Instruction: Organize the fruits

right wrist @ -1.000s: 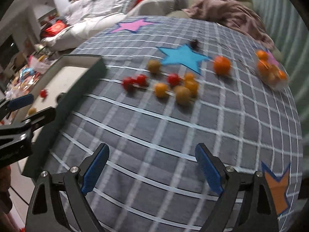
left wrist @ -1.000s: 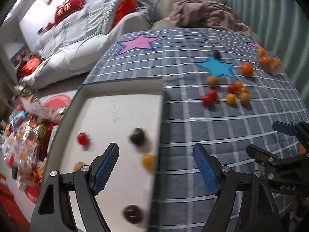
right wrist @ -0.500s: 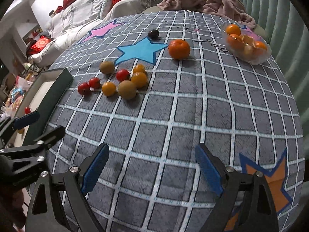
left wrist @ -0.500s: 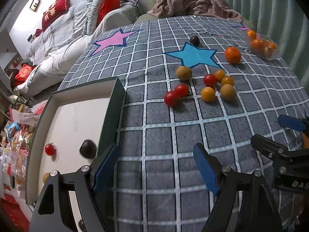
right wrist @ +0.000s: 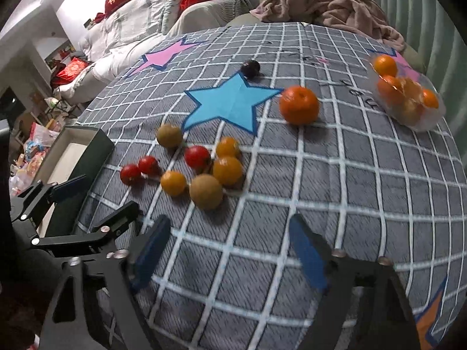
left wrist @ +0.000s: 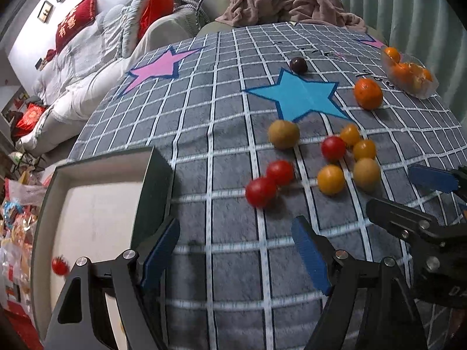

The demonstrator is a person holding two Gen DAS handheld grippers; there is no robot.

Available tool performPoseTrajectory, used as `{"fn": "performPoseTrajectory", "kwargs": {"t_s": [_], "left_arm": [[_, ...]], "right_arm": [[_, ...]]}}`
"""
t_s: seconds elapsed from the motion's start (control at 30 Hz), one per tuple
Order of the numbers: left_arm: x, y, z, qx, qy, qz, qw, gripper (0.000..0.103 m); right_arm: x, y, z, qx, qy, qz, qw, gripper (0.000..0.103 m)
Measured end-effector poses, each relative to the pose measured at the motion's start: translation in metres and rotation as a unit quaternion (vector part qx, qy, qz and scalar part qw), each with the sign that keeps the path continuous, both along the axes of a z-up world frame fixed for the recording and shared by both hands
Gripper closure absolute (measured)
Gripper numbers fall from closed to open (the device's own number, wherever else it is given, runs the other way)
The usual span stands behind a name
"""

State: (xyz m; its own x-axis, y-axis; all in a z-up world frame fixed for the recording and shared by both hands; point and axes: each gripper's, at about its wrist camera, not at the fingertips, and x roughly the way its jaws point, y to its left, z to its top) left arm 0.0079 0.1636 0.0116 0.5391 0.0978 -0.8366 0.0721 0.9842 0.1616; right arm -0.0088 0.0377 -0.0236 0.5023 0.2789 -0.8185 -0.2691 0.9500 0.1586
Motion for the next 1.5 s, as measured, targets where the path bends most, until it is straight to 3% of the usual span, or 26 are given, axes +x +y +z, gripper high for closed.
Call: {"fn": "performPoseTrajectory", "kwargs": {"t_s": [0.17,0.23,0.3,0.37,0.47,0.87,1.5], "left_arm": [[0.01,-0.001,0.0,-0.004,-0.008,-0.004,1.0,0.024],[0.012,-0.003,0.0,-0.013,-0.009,-0.011,0.9998,0.034],[0.012,-0.007,0.0,-0.017,-0.008,-0.019,0.9996,0.044],[0.012,-0.011,0.001,-0.025,-0.007,-0.031,0.9992,0.065],[0.009,-0.017,0.001,-0.03,-0.009,-0.041,0.9987,0.077],[-0.045,-0.004,0.0,-0.081,-0.001,-0.018,0.9966,0.077],[-0.122,0.006,0.0,-0.101,0.009,0.0,0.9948,0.077]], "right_arm": [[0.011,0.011,0.0,0.011,0.006,0.022,1.0,0.063],[0.011,0.014,-0.001,0.017,0.006,0.03,0.999,0.076],[0.008,0.014,-0.002,0.022,0.001,0.032,0.999,0.076],[0.004,0.01,-0.002,0.031,0.001,0.03,0.999,0.076],[-0.007,0.0,-0.003,0.04,0.003,0.025,0.999,0.076],[-0.059,-0.037,-0.006,0.072,0.007,-0.004,0.997,0.076],[-0.119,-0.051,-0.007,0.079,0.009,-0.025,0.997,0.076]]}}
